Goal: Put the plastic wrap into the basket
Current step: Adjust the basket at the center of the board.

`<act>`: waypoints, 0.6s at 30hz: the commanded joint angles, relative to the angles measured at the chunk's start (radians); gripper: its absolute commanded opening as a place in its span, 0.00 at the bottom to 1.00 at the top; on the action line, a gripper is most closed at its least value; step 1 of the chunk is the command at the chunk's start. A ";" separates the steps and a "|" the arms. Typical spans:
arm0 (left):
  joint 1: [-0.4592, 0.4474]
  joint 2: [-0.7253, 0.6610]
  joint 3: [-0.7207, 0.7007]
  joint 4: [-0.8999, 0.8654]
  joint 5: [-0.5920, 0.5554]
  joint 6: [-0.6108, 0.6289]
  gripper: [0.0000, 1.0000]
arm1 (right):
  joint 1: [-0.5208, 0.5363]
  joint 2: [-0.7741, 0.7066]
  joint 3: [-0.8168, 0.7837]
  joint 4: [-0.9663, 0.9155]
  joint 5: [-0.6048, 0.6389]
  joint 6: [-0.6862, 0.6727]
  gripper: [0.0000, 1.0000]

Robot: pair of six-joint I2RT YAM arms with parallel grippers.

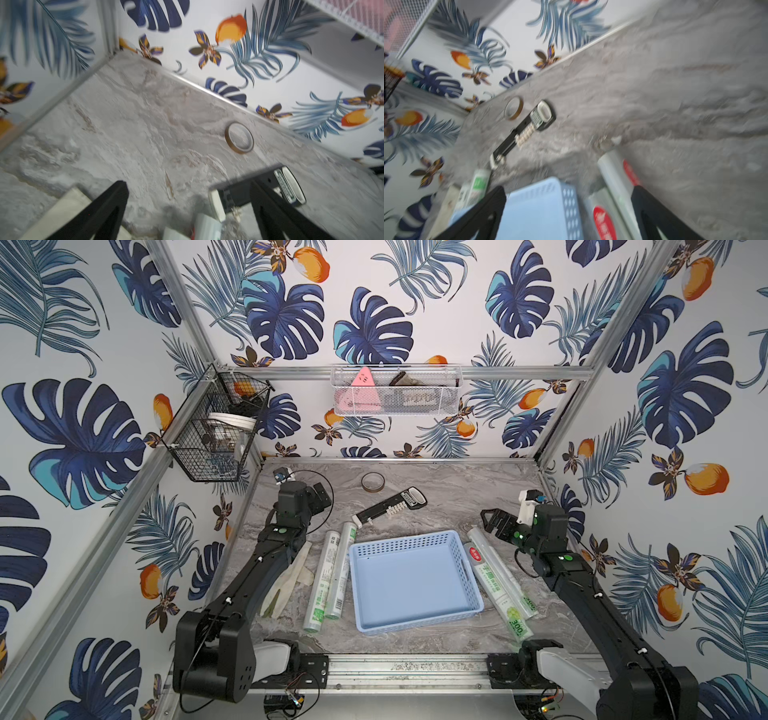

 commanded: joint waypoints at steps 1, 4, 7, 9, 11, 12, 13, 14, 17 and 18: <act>-0.028 0.023 0.010 -0.114 0.324 -0.084 0.99 | 0.001 -0.050 0.029 -0.322 -0.265 0.076 0.96; -0.125 -0.008 -0.017 -0.008 0.439 -0.030 0.99 | 0.007 -0.100 0.008 -0.418 -0.287 0.145 0.95; -0.246 0.039 0.093 -0.169 0.347 0.094 0.99 | 0.020 -0.116 0.016 -0.523 -0.273 0.144 0.95; -0.304 0.099 0.153 -0.256 0.304 0.146 0.99 | 0.037 -0.125 0.016 -0.574 -0.264 0.128 0.96; -0.353 0.165 0.192 -0.308 0.287 0.178 0.99 | 0.063 -0.139 0.007 -0.607 -0.252 0.132 0.97; -0.377 0.198 0.213 -0.324 0.276 0.190 0.99 | 0.083 -0.154 -0.003 -0.615 -0.236 0.142 0.97; -0.405 0.231 0.231 -0.336 0.255 0.199 0.99 | 0.104 -0.168 -0.018 -0.617 -0.220 0.153 0.97; -0.427 0.249 0.242 -0.339 0.230 0.201 0.99 | 0.125 -0.177 -0.025 -0.628 -0.198 0.164 0.97; -0.485 0.312 0.277 -0.345 0.203 0.231 0.99 | 0.209 -0.183 -0.075 -0.590 -0.117 0.214 0.95; -0.501 0.335 0.294 -0.359 0.171 0.237 0.99 | 0.237 -0.163 -0.086 -0.580 -0.087 0.221 0.95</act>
